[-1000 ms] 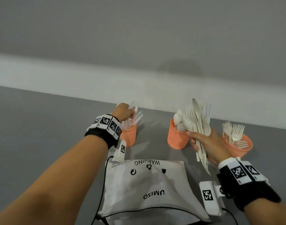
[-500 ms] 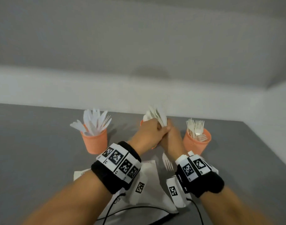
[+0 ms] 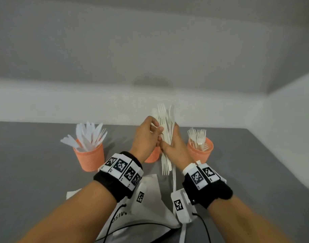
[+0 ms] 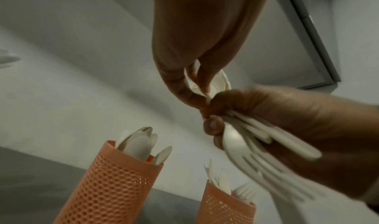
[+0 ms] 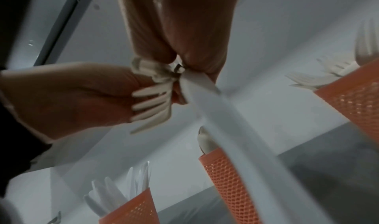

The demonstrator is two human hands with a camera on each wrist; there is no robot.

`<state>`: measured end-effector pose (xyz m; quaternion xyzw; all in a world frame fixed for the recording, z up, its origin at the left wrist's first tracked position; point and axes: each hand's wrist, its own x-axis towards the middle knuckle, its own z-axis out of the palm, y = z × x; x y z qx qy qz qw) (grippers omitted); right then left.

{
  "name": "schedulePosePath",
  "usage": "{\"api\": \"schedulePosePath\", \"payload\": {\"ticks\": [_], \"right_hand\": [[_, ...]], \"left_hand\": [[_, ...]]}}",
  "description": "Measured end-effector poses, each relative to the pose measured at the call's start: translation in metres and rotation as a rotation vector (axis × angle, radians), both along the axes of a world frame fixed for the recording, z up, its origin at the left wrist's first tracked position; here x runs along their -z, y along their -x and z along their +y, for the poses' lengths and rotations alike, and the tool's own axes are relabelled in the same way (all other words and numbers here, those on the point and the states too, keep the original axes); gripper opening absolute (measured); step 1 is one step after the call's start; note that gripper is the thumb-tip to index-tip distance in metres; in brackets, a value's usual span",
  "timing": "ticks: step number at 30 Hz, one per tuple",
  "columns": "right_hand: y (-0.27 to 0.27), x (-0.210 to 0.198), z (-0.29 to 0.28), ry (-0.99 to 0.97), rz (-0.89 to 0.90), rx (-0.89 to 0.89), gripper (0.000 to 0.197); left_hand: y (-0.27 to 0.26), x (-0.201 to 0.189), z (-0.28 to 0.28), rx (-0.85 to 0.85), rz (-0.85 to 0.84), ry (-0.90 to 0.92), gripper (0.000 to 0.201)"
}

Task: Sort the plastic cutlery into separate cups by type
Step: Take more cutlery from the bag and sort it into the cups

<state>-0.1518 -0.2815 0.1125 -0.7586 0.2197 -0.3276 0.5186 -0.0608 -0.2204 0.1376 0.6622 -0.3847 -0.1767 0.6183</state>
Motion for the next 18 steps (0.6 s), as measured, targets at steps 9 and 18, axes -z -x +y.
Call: {"api": "schedulePosePath", "payload": {"ticks": [9, 18], "right_hand": [[0.013, 0.0, -0.02, -0.061, -0.033, 0.117, 0.061], [0.081, 0.001, -0.04, -0.143, -0.017, 0.187, 0.058]], "left_hand": [[0.004, 0.011, 0.005, 0.097, -0.239, -0.345, 0.013], [0.095, 0.049, 0.008, 0.567, -0.815, -0.851, 0.022]]}}
